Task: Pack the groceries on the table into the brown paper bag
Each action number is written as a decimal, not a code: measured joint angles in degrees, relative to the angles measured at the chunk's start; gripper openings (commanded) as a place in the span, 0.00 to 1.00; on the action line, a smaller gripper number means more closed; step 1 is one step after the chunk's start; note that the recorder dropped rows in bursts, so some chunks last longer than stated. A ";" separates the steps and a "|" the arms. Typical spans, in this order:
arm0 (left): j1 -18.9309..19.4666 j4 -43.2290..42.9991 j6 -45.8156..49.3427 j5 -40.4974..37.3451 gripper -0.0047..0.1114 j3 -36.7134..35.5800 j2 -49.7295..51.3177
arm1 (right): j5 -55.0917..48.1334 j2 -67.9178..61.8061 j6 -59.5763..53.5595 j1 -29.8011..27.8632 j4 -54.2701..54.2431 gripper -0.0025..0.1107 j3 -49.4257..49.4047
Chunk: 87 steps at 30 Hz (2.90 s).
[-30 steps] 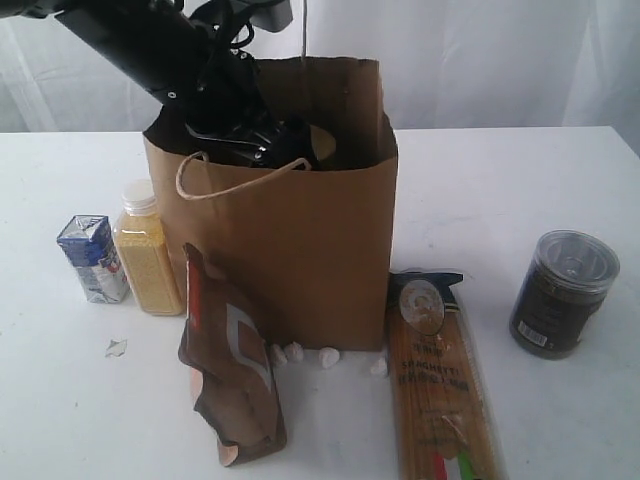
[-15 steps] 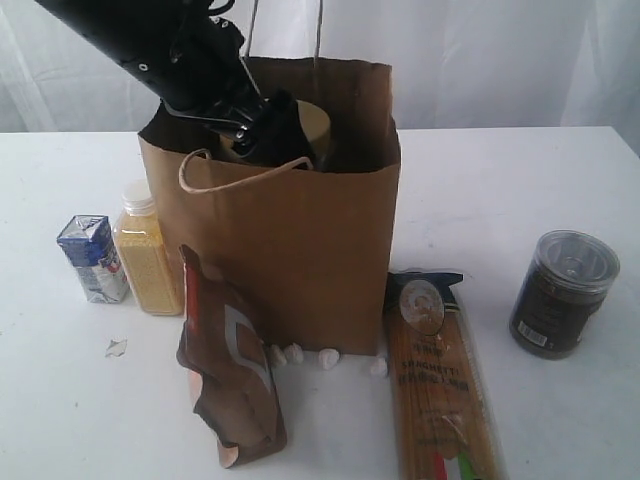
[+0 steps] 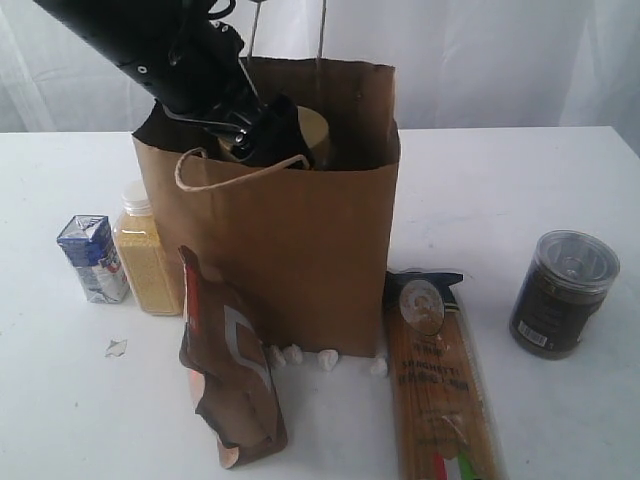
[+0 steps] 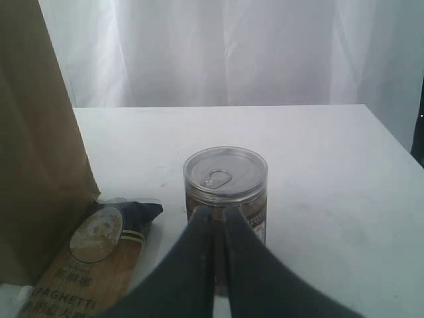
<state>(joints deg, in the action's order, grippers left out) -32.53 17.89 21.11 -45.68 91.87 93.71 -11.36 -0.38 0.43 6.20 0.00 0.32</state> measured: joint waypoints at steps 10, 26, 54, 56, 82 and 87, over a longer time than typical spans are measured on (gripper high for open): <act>0.00 -0.71 -0.44 0.87 0.95 0.00 -0.47 | 0.00 0.00 0.00 0.00 0.00 0.07 0.00; 0.00 -4.76 -0.44 -1.94 0.88 0.00 -15.68 | 0.00 0.00 0.00 0.00 0.00 0.07 0.00; 0.00 -16.87 -9.09 0.00 0.04 -20.08 -51.76 | 0.00 0.00 0.00 0.00 0.00 0.07 0.00; 0.00 -16.75 -11.57 4.09 0.04 -26.66 -56.07 | 0.00 0.00 0.00 0.00 0.00 0.07 0.00; 0.00 -16.30 -22.17 15.55 0.04 -56.49 -78.38 | 0.00 0.00 0.00 0.00 0.00 0.07 0.00; 0.00 -16.03 -22.17 15.53 0.04 -56.49 -78.38 | 0.00 0.00 0.00 0.00 0.00 0.07 0.00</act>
<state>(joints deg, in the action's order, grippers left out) -32.53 1.86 -1.06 -30.14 35.38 15.33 -11.36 -0.38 0.43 6.20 0.00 0.32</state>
